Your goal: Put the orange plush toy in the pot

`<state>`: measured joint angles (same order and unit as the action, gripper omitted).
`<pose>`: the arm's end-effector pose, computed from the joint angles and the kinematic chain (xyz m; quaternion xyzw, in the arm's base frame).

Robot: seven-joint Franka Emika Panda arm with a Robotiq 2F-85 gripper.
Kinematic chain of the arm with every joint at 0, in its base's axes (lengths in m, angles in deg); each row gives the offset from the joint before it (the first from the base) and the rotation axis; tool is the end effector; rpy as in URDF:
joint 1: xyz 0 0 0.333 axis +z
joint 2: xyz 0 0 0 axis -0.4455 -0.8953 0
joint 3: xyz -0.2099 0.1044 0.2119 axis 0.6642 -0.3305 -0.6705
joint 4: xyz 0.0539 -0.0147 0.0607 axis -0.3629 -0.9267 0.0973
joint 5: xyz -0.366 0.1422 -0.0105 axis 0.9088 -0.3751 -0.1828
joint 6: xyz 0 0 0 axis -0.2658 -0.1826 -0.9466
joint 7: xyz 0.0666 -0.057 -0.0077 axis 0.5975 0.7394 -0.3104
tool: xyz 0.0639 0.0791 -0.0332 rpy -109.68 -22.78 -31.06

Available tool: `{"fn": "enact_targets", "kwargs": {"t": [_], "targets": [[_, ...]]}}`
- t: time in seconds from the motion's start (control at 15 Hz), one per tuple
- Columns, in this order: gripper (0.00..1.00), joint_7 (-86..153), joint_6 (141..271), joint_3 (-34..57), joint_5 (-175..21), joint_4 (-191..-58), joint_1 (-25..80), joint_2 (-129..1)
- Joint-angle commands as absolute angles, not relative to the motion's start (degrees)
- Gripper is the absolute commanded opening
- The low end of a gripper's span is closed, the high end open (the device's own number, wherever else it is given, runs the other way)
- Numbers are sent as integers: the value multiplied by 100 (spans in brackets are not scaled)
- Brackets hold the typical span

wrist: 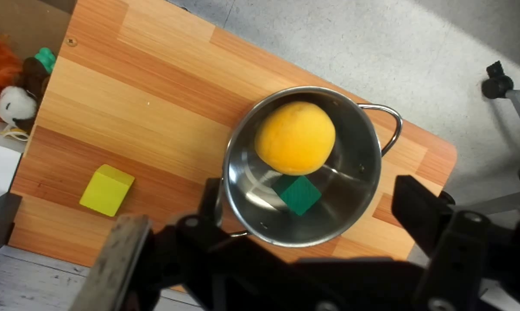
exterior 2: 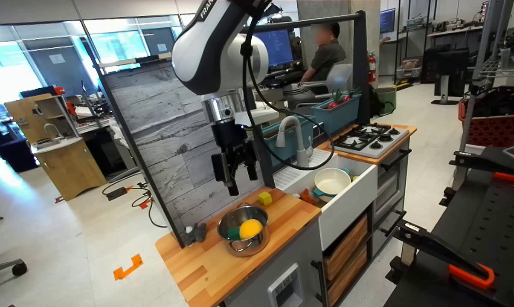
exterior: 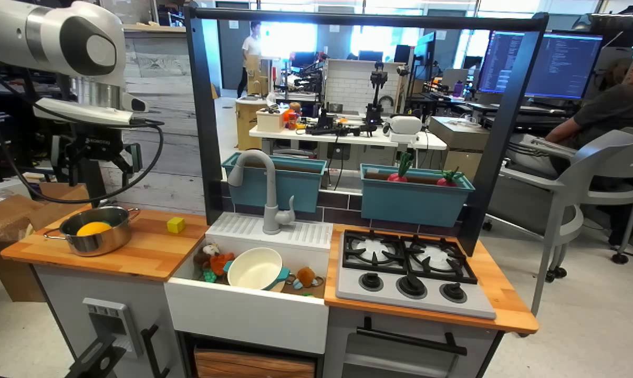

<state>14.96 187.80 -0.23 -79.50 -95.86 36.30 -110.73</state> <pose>0.7175 0.1967 0.1223 -0.9637 -0.2460 0.0873 0.0569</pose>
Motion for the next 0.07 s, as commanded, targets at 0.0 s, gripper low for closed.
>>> {"fn": "enact_targets", "kwargs": {"t": [0.0], "targets": [[100,1515,18756,-52,-7920,-9539,3620,-11103]]}}
